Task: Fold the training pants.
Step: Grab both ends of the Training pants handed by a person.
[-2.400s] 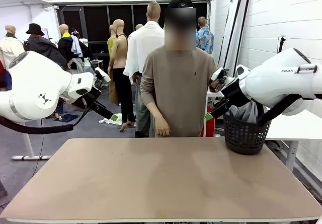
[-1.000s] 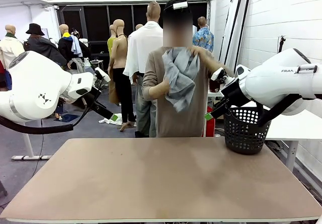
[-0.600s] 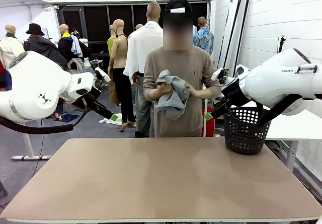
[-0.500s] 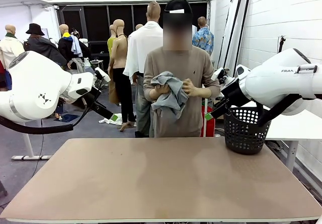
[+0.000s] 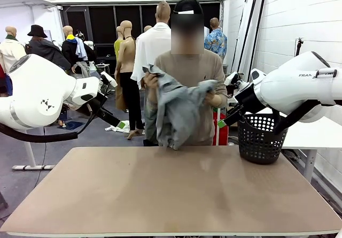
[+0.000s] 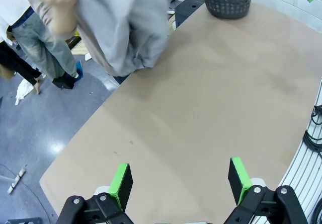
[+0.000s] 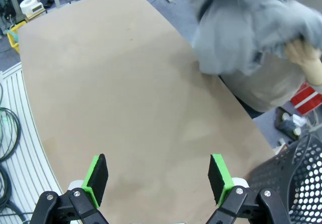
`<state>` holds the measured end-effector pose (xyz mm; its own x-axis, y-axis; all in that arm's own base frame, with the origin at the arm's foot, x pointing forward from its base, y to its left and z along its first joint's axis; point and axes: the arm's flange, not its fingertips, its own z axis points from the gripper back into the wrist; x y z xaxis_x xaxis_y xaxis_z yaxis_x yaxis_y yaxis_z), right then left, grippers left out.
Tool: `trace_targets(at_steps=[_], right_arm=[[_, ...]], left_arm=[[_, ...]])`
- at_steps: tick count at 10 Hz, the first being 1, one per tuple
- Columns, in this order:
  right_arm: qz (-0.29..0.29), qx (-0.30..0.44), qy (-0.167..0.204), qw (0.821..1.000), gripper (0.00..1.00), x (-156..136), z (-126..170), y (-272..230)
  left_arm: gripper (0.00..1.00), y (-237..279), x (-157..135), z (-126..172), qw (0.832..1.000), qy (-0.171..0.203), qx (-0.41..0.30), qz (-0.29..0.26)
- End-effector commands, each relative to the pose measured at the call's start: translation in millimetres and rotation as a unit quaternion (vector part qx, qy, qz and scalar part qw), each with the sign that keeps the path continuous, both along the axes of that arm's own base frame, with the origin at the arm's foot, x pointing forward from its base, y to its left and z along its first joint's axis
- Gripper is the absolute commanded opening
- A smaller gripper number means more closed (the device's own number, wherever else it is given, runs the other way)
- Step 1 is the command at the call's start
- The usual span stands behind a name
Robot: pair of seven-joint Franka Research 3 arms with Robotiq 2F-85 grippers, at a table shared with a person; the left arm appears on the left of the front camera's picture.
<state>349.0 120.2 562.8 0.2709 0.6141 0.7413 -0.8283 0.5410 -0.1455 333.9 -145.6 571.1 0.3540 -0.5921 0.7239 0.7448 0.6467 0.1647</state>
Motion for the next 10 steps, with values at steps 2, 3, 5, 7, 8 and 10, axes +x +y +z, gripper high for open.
trace_targets(at_steps=[2, 3, 5, 7, 8, 10], right_arm=[[0.003, 0.000, 0.004, 1.000, 1.00, -0.1, -1.5, 0.4], [0.003, 0.000, 0.004, 1.000, 1.00, -0.1, -1.5, 0.4], [0.003, 0.000, 0.004, 1.000, 1.00, -0.1, -1.5, 0.4], [0.003, 0.000, 0.004, 1.000, 1.00, -0.1, -1.5, 0.4], [0.003, 0.000, 0.004, 1.000, 1.00, -0.1, -1.5, 0.4], [0.003, 0.000, 0.004, 1.000, 1.00, -0.1, -1.5, 0.4]], left_arm=[[1.00, 1.2, -0.5, 0.2, 1.000, 0.004, -0.003, -0.003], [1.00, 1.2, -0.5, 0.2, 1.000, 0.004, -0.003, -0.003], [1.00, 1.2, -0.5, 0.2, 1.000, 0.004, -0.003, -0.003], [1.00, 1.2, -0.5, 0.2, 1.000, 0.004, -0.003, -0.003], [1.00, 1.2, -0.5, 0.2, 1.000, 0.004, -0.003, -0.003], [1.00, 1.2, -0.5, 0.2, 1.000, 0.004, -0.003, -0.003]])
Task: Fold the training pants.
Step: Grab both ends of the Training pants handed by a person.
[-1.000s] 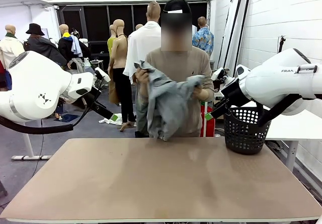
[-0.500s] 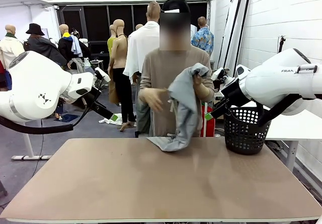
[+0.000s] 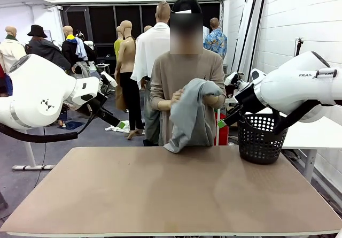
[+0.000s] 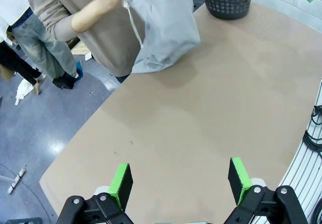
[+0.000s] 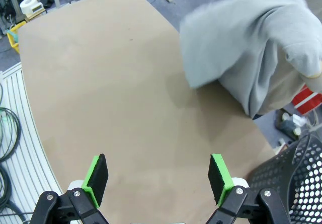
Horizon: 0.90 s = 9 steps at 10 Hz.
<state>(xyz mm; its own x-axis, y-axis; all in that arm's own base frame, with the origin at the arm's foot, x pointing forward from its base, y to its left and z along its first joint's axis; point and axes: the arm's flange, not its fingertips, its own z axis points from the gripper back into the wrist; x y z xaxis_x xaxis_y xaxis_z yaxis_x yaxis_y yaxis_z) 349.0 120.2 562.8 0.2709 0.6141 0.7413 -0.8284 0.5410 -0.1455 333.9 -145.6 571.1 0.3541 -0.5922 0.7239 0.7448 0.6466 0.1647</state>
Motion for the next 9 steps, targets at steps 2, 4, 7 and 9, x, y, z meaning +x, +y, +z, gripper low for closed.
trace_targets(at_steps=[2, 4, 7, 9], right_arm=[[0.003, 0.000, 0.004, 1.000, 1.00, -0.1, -1.5, 0.4], [0.003, 0.000, 0.004, 1.000, 1.00, -0.1, -1.5, 0.4], [0.003, 0.000, 0.004, 1.000, 1.00, -0.1, -1.5, 0.4], [0.003, 0.000, 0.004, 1.000, 1.00, -0.1, -1.5, 0.4]], left_arm=[[1.00, 1.2, -0.5, 0.3, 1.000, 0.004, -0.003, -0.003], [1.00, 1.2, -0.5, 0.3, 1.000, 0.004, -0.003, -0.003], [1.00, 1.2, -0.5, 0.3, 1.000, 0.004, -0.003, -0.003], [1.00, 1.2, -0.5, 0.3, 1.000, 0.004, -0.003, -0.003]])
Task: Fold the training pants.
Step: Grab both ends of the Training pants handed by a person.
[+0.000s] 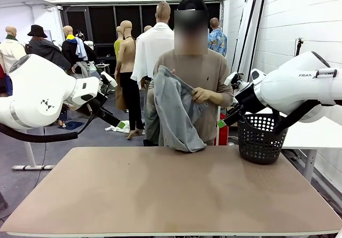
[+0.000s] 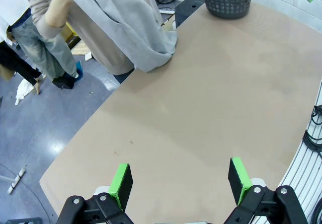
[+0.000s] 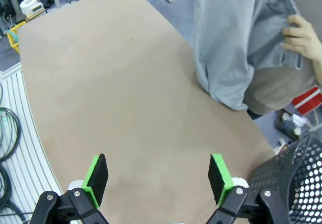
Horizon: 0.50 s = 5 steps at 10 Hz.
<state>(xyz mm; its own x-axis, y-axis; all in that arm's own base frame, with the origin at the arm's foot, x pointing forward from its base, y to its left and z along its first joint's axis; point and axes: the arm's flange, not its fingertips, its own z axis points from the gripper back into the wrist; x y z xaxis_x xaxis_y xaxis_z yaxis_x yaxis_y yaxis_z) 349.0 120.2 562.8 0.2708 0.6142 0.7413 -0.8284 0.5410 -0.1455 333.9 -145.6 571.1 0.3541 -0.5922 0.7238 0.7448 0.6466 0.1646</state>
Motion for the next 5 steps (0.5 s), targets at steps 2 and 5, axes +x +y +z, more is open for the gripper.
trace_targets(at_steps=[2, 5], right_arm=[[0.003, 0.000, 0.004, 1.000, 1.00, -0.1, -1.5, 0.4], [0.003, 0.000, 0.004, 1.000, 1.00, -0.1, -1.5, 0.4]], left_arm=[[1.00, 1.2, -0.5, 0.3, 1.000, 0.004, -0.003, -0.003], [1.00, 1.2, -0.5, 0.3, 1.000, 0.004, -0.003, -0.003]])
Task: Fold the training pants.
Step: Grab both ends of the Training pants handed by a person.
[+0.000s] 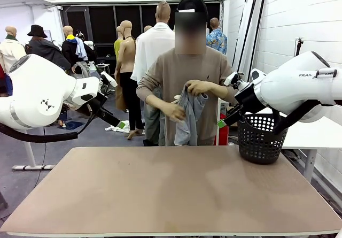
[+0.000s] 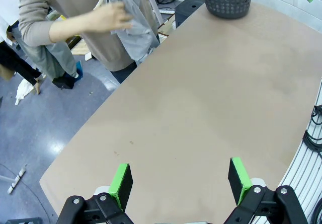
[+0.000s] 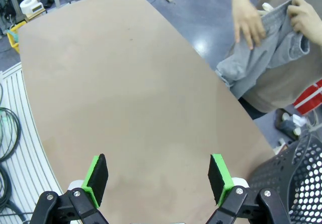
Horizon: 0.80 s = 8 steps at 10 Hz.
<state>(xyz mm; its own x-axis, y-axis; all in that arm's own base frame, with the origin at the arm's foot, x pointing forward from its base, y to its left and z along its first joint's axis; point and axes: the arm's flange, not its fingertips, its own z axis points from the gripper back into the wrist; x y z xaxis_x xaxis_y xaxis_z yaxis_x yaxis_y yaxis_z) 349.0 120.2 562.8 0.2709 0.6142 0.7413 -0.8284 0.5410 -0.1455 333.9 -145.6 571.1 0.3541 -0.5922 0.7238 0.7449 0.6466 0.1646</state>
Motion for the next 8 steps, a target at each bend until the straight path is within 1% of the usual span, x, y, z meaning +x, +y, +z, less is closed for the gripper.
trace_targets(at_steps=[1, 8], right_arm=[[0.003, 0.000, 0.004, 1.000, 1.00, -0.1, -1.5, 0.4], [0.003, 0.000, 0.004, 1.000, 1.00, -0.1, -1.5, 0.4]], left_arm=[[1.00, 1.2, -0.5, 0.3, 1.000, 0.004, -0.003, -0.003], [1.00, 1.2, -0.5, 0.3, 1.000, 0.004, -0.003, -0.003]])
